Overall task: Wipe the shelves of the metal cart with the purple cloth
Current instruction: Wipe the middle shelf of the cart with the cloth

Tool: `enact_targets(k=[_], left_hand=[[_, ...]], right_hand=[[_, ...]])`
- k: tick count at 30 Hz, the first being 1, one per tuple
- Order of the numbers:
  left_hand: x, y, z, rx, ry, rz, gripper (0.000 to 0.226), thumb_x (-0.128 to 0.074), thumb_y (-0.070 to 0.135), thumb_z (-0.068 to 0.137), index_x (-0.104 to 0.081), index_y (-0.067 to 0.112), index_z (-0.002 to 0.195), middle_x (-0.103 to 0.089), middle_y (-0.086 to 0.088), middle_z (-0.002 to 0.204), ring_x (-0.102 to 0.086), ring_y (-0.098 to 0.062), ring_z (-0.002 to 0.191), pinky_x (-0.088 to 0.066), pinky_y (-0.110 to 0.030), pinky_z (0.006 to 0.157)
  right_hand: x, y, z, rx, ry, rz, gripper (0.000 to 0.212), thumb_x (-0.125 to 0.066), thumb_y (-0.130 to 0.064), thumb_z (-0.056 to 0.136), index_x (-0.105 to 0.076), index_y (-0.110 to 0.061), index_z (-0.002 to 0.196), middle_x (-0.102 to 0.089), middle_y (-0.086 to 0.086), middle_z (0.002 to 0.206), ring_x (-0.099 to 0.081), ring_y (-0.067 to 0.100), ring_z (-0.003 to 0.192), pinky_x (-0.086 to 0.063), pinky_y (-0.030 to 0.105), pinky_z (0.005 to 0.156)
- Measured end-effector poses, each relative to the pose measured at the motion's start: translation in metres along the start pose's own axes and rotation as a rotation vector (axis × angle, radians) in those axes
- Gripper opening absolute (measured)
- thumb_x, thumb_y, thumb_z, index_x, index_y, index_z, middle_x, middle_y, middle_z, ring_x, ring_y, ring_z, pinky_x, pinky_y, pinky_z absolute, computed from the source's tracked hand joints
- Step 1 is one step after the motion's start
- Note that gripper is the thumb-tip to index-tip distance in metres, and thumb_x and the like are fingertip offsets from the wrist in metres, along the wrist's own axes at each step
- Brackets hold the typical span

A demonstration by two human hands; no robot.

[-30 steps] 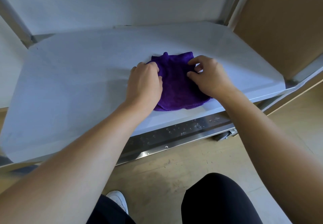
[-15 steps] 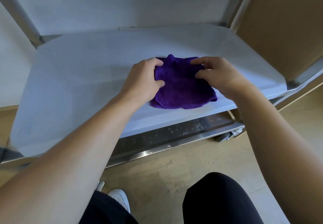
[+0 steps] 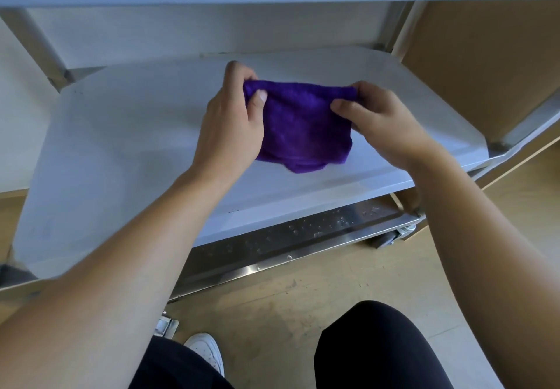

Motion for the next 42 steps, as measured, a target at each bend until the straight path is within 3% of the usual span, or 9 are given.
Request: enact_targets(k=[3, 7, 12, 15, 20, 25, 33, 38, 42], left_hand=[[0.003, 0.008, 0.000, -0.062, 0.098, -0.057, 0.018, -0.044, 0.020, 0.099, -0.047, 0.009, 0.112, -0.049, 0.007, 0.079, -0.051, -0.018, 0.073, -0.047, -0.031, 0.067], [0.007, 0.009, 0.003, -0.039, 0.144, -0.070, 0.019, -0.045, 0.016, 0.099, -0.048, 0.009, 0.116, -0.053, 0.007, 0.090, -0.049, -0.011, 0.077, -0.038, -0.019, 0.067], [0.001, -0.021, -0.002, 0.213, -0.135, 0.210, 0.025, -0.055, 0.018, 0.093, -0.049, 0.013, 0.117, -0.059, -0.004, 0.096, -0.057, -0.030, 0.091, -0.039, -0.030, 0.072], [0.003, -0.026, -0.006, 0.170, -0.197, 0.379, 0.031, -0.054, 0.022, 0.093, -0.050, 0.016, 0.123, -0.058, -0.009, 0.115, -0.056, -0.032, 0.103, -0.039, -0.033, 0.075], [0.017, -0.025, -0.008, 0.136, -0.174, 0.543, 0.026, -0.048, 0.022, 0.095, -0.055, 0.014, 0.118, -0.055, -0.011, 0.115, -0.056, -0.034, 0.103, -0.050, -0.046, 0.082], [0.034, -0.032, -0.019, 0.176, -0.253, 0.641, 0.020, -0.047, 0.022, 0.094, -0.061, 0.014, 0.106, -0.054, -0.012, 0.111, -0.053, -0.035, 0.102, -0.047, -0.044, 0.079], [0.061, -0.031, -0.044, 0.210, -0.294, 0.673, 0.017, -0.049, 0.025, 0.092, -0.064, 0.019, 0.098, -0.057, -0.003, 0.105, -0.054, -0.026, 0.098, -0.048, -0.039, 0.077], [0.091, -0.024, -0.060, 0.229, -0.309, 0.683, 0.014, -0.051, 0.028, 0.089, -0.064, 0.022, 0.091, -0.067, -0.003, 0.094, -0.061, -0.031, 0.089, -0.052, -0.041, 0.078], [0.119, -0.005, -0.081, 0.284, -0.463, 0.637, 0.013, -0.051, 0.024, 0.088, -0.061, 0.019, 0.082, -0.070, -0.003, 0.076, -0.063, -0.029, 0.078, -0.054, -0.044, 0.075]], right_hand=[[-0.010, -0.010, 0.000, 0.018, 0.081, 0.107, 0.018, -0.059, -0.018, 0.095, -0.059, -0.010, 0.110, -0.070, 0.004, 0.094, -0.069, 0.020, 0.084, -0.055, 0.037, 0.072], [-0.023, -0.010, 0.008, -0.030, 0.121, 0.118, 0.027, -0.062, -0.028, 0.090, -0.060, -0.019, 0.115, -0.070, 0.010, 0.107, -0.069, 0.024, 0.096, -0.058, 0.042, 0.083], [-0.037, 0.005, 0.010, 0.020, 0.088, -0.479, 0.038, -0.061, -0.025, 0.093, -0.055, -0.017, 0.130, -0.061, 0.003, 0.119, -0.055, 0.012, 0.097, -0.040, 0.021, 0.080], [-0.049, 0.009, 0.005, 0.101, 0.113, -0.605, 0.038, -0.056, -0.024, 0.095, -0.055, -0.018, 0.133, -0.055, 0.007, 0.128, -0.055, 0.024, 0.111, -0.042, 0.031, 0.094], [-0.087, -0.007, -0.005, 0.068, 0.074, -0.741, 0.055, -0.048, -0.064, 0.090, -0.049, -0.035, 0.137, -0.046, 0.002, 0.140, -0.042, 0.037, 0.126, -0.039, 0.054, 0.101], [-0.110, -0.004, -0.006, -0.013, -0.048, -1.075, 0.074, -0.034, -0.088, 0.075, -0.040, -0.046, 0.136, -0.038, 0.002, 0.142, -0.035, 0.041, 0.123, -0.032, 0.052, 0.089], [-0.119, 0.000, -0.008, 0.160, 0.108, -0.953, 0.044, -0.052, -0.056, 0.089, -0.057, -0.024, 0.119, -0.053, 0.005, 0.119, -0.049, 0.036, 0.103, -0.038, 0.039, 0.075], [-0.127, -0.012, -0.040, 0.282, 0.071, -0.712, 0.035, -0.057, -0.051, 0.085, -0.064, -0.026, 0.108, -0.057, 0.002, 0.108, -0.053, 0.031, 0.095, -0.051, 0.045, 0.073], [-0.141, -0.026, -0.091, 0.396, 0.031, -0.532, 0.036, -0.053, -0.053, 0.081, -0.068, -0.027, 0.101, -0.059, -0.001, 0.101, -0.054, 0.029, 0.088, -0.051, 0.046, 0.072]])
Point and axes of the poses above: each hand's wrist, its own z-axis towards the middle knuckle, its own x-axis out of the back of the hand, y = z × x, the point moved 1 cm from there along z, towards the middle knuckle
